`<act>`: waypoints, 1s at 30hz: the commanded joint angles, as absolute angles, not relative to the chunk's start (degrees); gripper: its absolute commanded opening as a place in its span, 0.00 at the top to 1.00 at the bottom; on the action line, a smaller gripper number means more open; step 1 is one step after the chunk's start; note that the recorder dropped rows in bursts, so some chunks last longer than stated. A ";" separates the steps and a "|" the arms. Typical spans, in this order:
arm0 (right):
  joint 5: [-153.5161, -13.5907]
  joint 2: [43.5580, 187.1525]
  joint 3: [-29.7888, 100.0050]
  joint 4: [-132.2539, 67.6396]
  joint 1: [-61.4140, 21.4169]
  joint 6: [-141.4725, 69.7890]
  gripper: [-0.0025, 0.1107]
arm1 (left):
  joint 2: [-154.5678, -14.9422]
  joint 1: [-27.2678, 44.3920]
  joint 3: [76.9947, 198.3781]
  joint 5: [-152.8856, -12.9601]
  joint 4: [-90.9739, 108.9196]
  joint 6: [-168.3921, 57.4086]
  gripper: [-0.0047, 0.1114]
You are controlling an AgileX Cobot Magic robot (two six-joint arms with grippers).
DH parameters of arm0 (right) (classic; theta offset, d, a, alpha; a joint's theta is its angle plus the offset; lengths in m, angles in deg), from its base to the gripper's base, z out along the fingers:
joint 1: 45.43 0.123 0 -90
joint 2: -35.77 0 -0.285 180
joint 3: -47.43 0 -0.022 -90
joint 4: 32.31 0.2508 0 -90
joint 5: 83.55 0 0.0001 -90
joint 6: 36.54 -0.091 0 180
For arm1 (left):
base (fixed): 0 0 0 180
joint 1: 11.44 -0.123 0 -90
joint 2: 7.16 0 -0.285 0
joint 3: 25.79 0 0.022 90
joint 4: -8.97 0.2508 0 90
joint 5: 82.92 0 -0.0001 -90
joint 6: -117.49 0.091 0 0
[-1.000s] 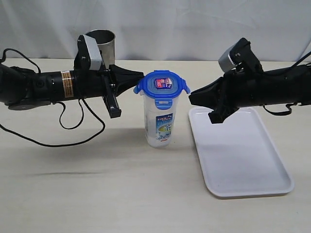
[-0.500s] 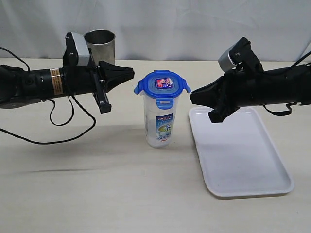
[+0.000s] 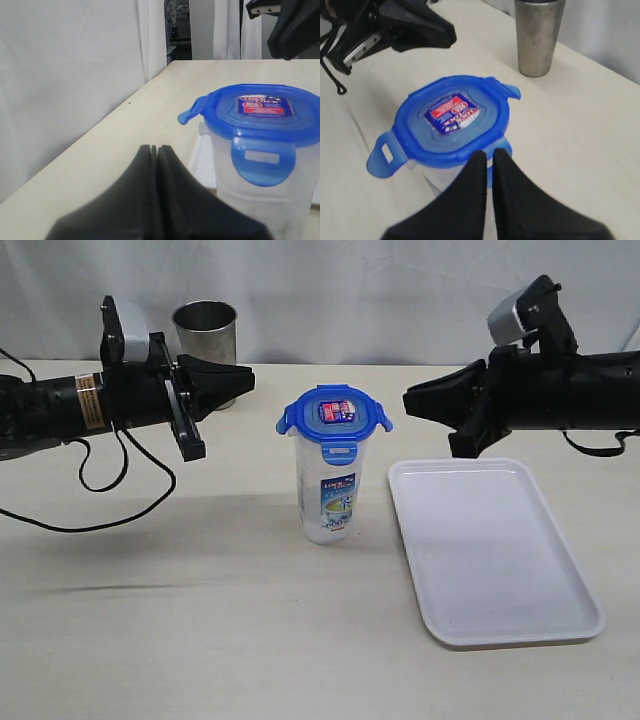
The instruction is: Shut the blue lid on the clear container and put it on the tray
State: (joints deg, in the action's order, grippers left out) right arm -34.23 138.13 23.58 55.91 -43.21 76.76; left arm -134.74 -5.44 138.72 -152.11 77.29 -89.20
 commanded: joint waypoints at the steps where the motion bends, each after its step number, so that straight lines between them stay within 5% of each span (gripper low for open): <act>1: -32.66 141.19 23.86 63.02 -42.66 81.20 0.94 | -134.30 -5.40 139.07 -152.89 78.55 -90.50 0.96; 30: -30.36 146.18 24.96 65.91 -42.66 82.71 0.94 | -134.30 -5.40 138.36 -152.89 83.42 -94.03 0.96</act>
State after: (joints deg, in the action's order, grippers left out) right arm -30.42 146.08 24.69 65.34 -42.72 81.84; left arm -134.74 -5.44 138.54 -152.45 83.70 -93.30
